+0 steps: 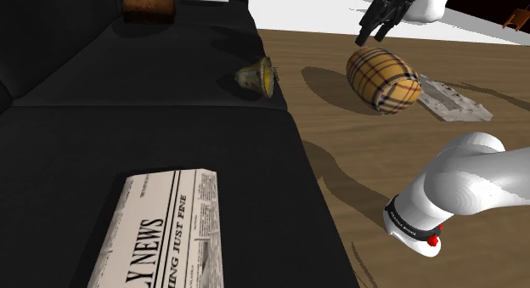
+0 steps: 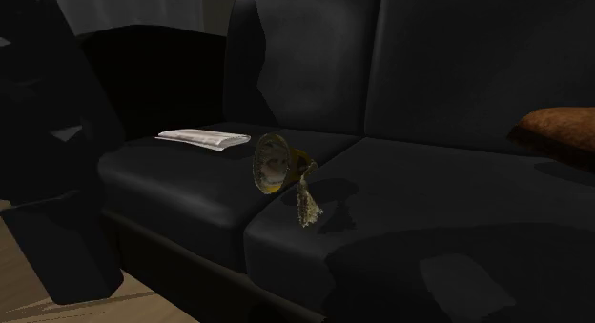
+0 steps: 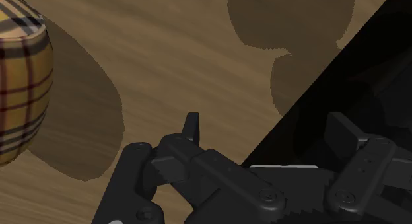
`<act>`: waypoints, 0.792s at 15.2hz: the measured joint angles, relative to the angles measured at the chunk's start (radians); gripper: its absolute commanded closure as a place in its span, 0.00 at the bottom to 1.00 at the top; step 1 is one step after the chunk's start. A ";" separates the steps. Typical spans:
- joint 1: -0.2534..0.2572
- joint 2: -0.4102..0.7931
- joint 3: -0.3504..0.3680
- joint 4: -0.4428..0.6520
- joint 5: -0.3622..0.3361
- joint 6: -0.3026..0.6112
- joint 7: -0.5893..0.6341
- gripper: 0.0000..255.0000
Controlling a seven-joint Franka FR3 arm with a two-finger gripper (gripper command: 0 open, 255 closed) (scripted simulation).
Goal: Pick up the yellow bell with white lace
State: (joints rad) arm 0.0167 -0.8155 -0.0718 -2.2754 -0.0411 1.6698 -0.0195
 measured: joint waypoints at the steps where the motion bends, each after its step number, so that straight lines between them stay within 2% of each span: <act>1: 0.000 0.000 0.000 0.000 0.000 0.000 0.000 0.00; 7: 0.032 0.006 0.096 -0.008 0.068 0.021 0.107 0.00; 12: 0.066 0.028 0.203 0.008 0.137 0.042 0.226 0.00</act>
State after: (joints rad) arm 0.0828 -0.7874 0.1316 -2.2675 0.0956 1.7119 0.2065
